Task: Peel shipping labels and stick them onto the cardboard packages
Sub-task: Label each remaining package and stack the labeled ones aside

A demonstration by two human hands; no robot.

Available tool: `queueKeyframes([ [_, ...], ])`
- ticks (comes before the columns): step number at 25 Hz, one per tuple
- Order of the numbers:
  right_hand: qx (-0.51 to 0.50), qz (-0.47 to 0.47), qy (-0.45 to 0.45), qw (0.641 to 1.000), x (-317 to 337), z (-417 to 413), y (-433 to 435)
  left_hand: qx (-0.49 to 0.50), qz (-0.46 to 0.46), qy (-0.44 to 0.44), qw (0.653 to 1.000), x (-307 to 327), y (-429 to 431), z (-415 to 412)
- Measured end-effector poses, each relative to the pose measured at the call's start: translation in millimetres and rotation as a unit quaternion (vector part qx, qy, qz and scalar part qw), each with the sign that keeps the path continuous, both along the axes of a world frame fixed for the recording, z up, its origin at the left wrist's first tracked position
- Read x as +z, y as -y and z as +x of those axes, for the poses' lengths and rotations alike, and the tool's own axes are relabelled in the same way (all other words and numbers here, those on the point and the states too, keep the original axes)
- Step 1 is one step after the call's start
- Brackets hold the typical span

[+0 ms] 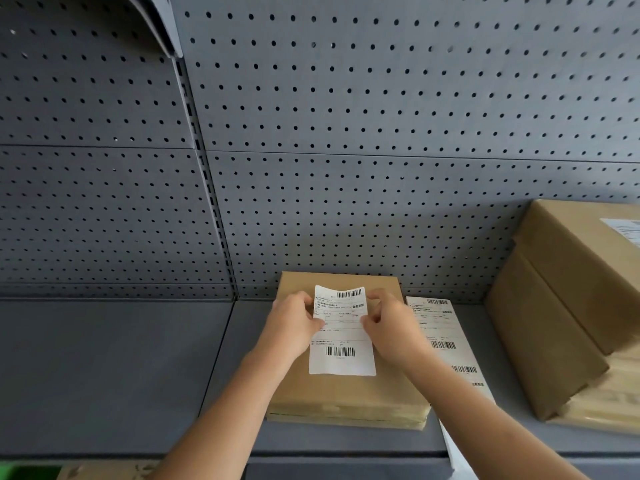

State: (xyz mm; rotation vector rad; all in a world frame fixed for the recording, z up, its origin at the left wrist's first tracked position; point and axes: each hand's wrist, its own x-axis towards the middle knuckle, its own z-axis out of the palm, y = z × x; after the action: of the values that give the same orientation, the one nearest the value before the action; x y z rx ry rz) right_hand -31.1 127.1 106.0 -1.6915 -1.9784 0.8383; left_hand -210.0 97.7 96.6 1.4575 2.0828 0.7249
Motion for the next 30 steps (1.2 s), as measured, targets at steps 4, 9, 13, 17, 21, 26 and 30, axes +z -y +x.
queueKeyframes([
  [4,0.003,0.023,0.051,0.998,-2.6,-7.7,-0.8,0.008,-0.027,-0.034,0.999,-1.0,-4.2,-1.5],
  [9,0.033,0.083,0.172,0.981,-5.2,-8.8,1.7,-0.085,0.073,-0.151,0.982,0.7,9.0,-3.6],
  [13,0.125,0.209,0.165,0.956,-21.0,-11.2,0.5,-0.21,0.067,-0.189,0.957,-8.3,8.2,-4.7],
  [17,0.187,0.152,0.192,0.951,-32.8,-20.9,-2.6,-0.242,0.012,-0.235,0.941,-15.5,2.9,-4.1],
  [21,0.183,0.143,0.224,0.946,-35.6,-17.9,-3.1,-0.227,0.01,-0.249,0.942,-18.0,2.1,-7.9],
  [26,0.135,0.117,0.233,0.956,-36.4,-3.2,-7.2,-0.21,0.003,-0.254,0.944,-11.9,3.3,-19.8],
  [30,0.103,0.088,0.228,0.964,-34.9,11.9,-9.8,-0.199,-0.013,-0.246,0.949,-11.8,8.0,-25.1],
])
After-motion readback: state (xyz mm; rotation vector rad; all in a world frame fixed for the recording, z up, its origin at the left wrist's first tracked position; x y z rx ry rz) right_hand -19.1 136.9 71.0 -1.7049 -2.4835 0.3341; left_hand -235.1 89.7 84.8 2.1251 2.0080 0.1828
